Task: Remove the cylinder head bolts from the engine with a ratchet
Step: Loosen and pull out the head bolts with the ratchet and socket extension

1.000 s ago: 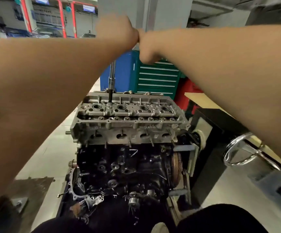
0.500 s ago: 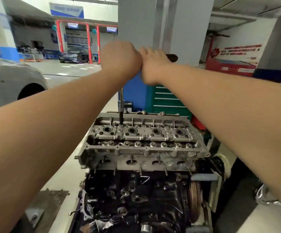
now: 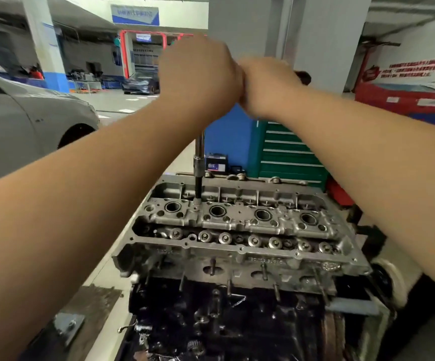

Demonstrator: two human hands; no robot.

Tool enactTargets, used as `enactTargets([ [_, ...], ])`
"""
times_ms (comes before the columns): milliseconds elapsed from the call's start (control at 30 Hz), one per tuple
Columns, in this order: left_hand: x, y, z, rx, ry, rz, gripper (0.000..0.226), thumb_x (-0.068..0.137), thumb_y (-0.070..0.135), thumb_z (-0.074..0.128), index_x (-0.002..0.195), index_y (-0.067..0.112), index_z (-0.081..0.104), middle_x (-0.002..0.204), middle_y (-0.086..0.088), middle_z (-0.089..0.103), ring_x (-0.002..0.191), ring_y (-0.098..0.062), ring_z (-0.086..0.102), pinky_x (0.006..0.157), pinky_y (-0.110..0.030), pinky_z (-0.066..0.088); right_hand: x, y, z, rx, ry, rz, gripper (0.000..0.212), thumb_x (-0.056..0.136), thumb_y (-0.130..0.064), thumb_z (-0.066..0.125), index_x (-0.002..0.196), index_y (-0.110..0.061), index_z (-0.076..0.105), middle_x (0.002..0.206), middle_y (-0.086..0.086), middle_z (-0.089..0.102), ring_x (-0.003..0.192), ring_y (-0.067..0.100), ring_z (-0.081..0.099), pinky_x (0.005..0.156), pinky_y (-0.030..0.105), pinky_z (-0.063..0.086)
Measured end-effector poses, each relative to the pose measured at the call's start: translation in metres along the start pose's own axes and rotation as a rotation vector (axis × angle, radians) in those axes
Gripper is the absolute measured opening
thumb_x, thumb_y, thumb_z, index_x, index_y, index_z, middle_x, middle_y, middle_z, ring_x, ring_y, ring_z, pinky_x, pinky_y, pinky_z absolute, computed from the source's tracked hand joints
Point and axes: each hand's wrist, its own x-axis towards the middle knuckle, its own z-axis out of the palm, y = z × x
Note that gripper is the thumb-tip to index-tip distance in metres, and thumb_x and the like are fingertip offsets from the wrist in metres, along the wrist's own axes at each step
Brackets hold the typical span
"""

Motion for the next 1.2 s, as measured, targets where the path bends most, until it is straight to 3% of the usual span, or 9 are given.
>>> enactTargets([
  [133, 0.002, 0.004, 0.003, -0.116, -0.005, 0.077, 0.040, 0.097, 0.031, 0.040, 0.062, 0.012, 0.045, 0.062, -0.008, 0.043, 0.067, -0.031, 0.046, 0.063, -0.035, 0.028, -0.008, 0.008, -0.004, -0.093, -0.030, 0.069, 0.015, 0.090, -0.012, 0.052, 0.077, -0.017, 0.051, 0.071, 0.001, 0.044, 0.065, 0.028, 0.047, 0.061, 0.036, 0.037],
  [267, -0.008, -0.021, -0.001, -0.925, -0.100, 0.120, 0.052, 0.101, 0.017, 0.054, 0.050, 0.020, 0.043, 0.040, 0.010, 0.041, 0.042, -0.004, 0.039, 0.051, -0.020, 0.029, -0.033, -0.013, -0.017, -0.400, 0.212, -0.046, 0.028, 0.087, -0.022, 0.050, 0.064, -0.022, 0.033, 0.063, 0.000, 0.033, 0.051, 0.020, 0.026, 0.053, 0.033, 0.025],
  [467, -0.002, 0.003, 0.000, -0.008, 0.022, -0.027, 0.037, 0.094, 0.031, 0.040, 0.061, 0.016, 0.036, 0.062, -0.005, 0.038, 0.067, -0.031, 0.046, 0.054, -0.032, 0.023, 0.004, 0.001, 0.002, 0.005, 0.033, -0.013, 0.028, 0.091, -0.015, 0.047, 0.066, -0.023, 0.038, 0.067, -0.002, 0.039, 0.078, 0.032, 0.047, 0.072, 0.038, 0.037],
  [600, -0.002, 0.011, 0.004, 0.004, 0.037, 0.039, 0.029, 0.087, 0.030, 0.037, 0.070, 0.015, 0.054, 0.071, -0.009, 0.048, 0.075, -0.034, 0.055, 0.061, -0.036, 0.031, 0.006, 0.004, 0.003, 0.026, -0.038, 0.026, 0.019, 0.087, -0.006, 0.046, 0.071, -0.017, 0.049, 0.069, 0.002, 0.044, 0.073, 0.033, 0.050, 0.066, 0.036, 0.037],
  [767, -0.003, -0.027, 0.007, -1.152, -0.162, 0.072, 0.044, 0.094, 0.012, 0.056, 0.052, 0.013, 0.046, 0.047, 0.007, 0.038, 0.051, -0.010, 0.032, 0.055, -0.026, 0.029, -0.016, -0.026, -0.022, -0.418, 0.127, -0.017, 0.014, 0.086, -0.019, 0.050, 0.072, -0.020, 0.049, 0.068, 0.001, 0.038, 0.054, 0.021, 0.028, 0.054, 0.035, 0.031],
  [900, 0.002, -0.026, 0.007, -0.729, -0.043, -0.079, 0.045, 0.095, 0.029, 0.049, 0.075, -0.009, 0.060, 0.071, -0.033, 0.052, 0.067, -0.019, 0.036, 0.064, -0.032, 0.025, -0.003, -0.030, -0.017, -0.254, 0.199, -0.080, 0.022, 0.086, -0.020, 0.047, 0.067, -0.022, 0.035, 0.067, 0.000, 0.033, 0.055, 0.023, 0.031, 0.061, 0.036, 0.033],
  [1033, -0.003, -0.003, 0.004, -0.030, 0.049, -0.100, 0.035, 0.101, 0.031, 0.037, 0.080, 0.017, 0.061, 0.075, -0.010, 0.051, 0.074, -0.033, 0.054, 0.064, -0.035, 0.031, 0.007, -0.008, 0.002, -0.019, 0.070, -0.067, 0.028, 0.094, -0.020, 0.045, 0.067, -0.023, 0.037, 0.069, -0.003, 0.039, 0.079, 0.031, 0.044, 0.078, 0.039, 0.036],
  [1100, -0.002, 0.011, 0.004, -0.044, 0.050, -0.059, 0.037, 0.099, 0.032, 0.039, 0.084, 0.017, 0.068, 0.078, -0.011, 0.060, 0.080, -0.036, 0.061, 0.065, -0.035, 0.031, 0.001, 0.000, 0.002, 0.001, 0.041, 0.002, 0.022, 0.093, -0.016, 0.047, 0.072, -0.021, 0.042, 0.075, 0.002, 0.044, 0.081, 0.032, 0.044, 0.075, 0.039, 0.037],
  [1200, 0.000, -0.005, 0.010, -0.467, -0.010, 0.038, 0.043, 0.101, 0.032, 0.046, 0.060, 0.018, 0.043, 0.058, -0.006, 0.039, 0.065, -0.027, 0.041, 0.063, -0.034, 0.022, -0.010, -0.005, -0.006, -0.154, 0.083, 0.027, 0.020, 0.089, -0.018, 0.052, 0.073, -0.017, 0.040, 0.070, 0.002, 0.037, 0.069, 0.028, 0.041, 0.070, 0.040, 0.038],
])
